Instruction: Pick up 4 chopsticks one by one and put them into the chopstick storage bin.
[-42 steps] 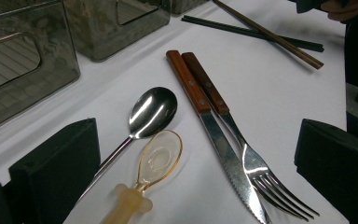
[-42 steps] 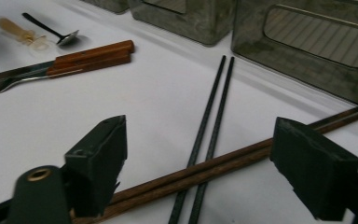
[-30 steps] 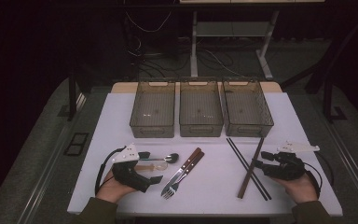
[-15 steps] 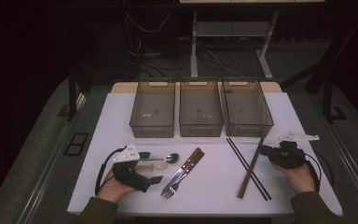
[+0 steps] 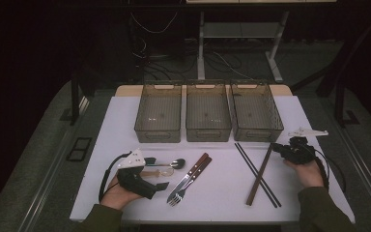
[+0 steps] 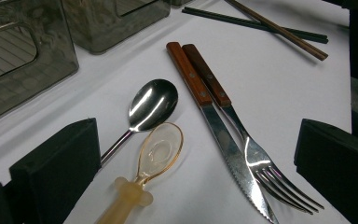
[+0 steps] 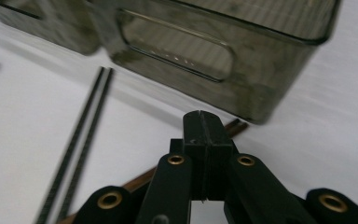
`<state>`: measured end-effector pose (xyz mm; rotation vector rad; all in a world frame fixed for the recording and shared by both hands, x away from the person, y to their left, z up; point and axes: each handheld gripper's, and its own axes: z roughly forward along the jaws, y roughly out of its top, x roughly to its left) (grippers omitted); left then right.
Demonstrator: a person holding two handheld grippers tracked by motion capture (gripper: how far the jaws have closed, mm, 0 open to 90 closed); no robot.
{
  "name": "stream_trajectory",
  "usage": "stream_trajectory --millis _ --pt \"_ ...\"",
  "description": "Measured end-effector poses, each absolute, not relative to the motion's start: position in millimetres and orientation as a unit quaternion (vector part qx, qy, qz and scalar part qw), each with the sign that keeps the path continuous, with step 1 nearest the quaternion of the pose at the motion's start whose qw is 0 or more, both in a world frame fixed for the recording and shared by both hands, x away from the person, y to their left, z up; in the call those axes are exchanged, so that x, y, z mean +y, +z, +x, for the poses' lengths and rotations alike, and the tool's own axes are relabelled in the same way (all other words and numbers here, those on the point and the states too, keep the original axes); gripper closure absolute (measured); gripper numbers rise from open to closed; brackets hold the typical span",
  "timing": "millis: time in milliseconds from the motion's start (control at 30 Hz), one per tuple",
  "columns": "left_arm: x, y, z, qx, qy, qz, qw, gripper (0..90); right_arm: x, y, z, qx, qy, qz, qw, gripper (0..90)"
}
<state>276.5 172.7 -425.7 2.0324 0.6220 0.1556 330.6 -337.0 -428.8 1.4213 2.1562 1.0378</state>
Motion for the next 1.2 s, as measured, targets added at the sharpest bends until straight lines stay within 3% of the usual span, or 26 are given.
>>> stream_trajectory --millis 433,1200 --pt "173.2 -426.1 277.1 0.257 0.061 0.835 0.483 0.0 -344.4 -448.6 351.9 0.753 0.335 0.537 0.18 89.9" --pt "173.3 -425.9 277.1 0.257 0.059 0.834 0.485 0.0 -336.7 -451.1 352.5 0.766 0.33 0.527 0.164 89.9"
